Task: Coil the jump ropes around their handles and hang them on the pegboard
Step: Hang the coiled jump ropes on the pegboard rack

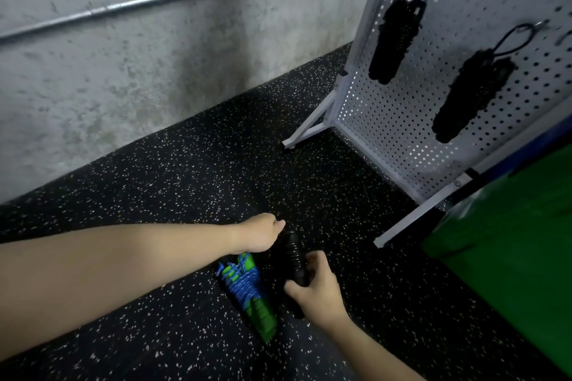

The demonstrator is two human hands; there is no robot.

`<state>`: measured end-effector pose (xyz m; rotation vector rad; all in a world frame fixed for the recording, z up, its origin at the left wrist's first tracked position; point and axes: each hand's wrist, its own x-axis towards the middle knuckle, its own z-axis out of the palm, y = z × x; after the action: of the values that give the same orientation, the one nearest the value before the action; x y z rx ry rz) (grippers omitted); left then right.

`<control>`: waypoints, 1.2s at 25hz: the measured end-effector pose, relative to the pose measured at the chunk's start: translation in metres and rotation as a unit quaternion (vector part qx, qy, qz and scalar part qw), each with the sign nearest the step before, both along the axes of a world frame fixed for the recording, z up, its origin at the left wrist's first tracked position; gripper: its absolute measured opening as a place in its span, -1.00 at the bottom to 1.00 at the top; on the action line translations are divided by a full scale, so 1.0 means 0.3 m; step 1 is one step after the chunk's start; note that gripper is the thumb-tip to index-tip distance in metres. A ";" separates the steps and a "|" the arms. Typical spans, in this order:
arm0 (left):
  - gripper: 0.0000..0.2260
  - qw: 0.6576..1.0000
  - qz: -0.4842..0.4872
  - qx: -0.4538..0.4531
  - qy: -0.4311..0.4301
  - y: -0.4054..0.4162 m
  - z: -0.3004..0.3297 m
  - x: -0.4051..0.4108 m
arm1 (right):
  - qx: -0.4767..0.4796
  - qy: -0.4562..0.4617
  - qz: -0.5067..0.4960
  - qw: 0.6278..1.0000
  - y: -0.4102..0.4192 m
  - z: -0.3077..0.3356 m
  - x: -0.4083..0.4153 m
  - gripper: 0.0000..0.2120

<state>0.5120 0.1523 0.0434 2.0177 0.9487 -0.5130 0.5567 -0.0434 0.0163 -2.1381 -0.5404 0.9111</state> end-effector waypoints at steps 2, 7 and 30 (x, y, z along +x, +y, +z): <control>-0.71 0.998 0.056 -0.010 -0.017 0.000 0.042 0.017 | 0.014 -0.051 0.021 0.998 -0.018 0.053 0.011 -0.49; -0.72 0.977 0.105 -0.165 -0.088 -0.045 0.193 0.016 | 0.080 -0.079 -0.012 0.994 -0.052 0.181 0.018 -0.51; -0.82 0.796 -0.027 0.076 -0.600 -0.147 1.440 0.179 | 0.376 -0.129 0.022 0.917 -0.089 1.555 0.232 -0.88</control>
<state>0.5658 0.1081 0.4755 1.9516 0.1102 0.8191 0.6263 -0.0701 0.4828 -1.5335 -0.9035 0.3390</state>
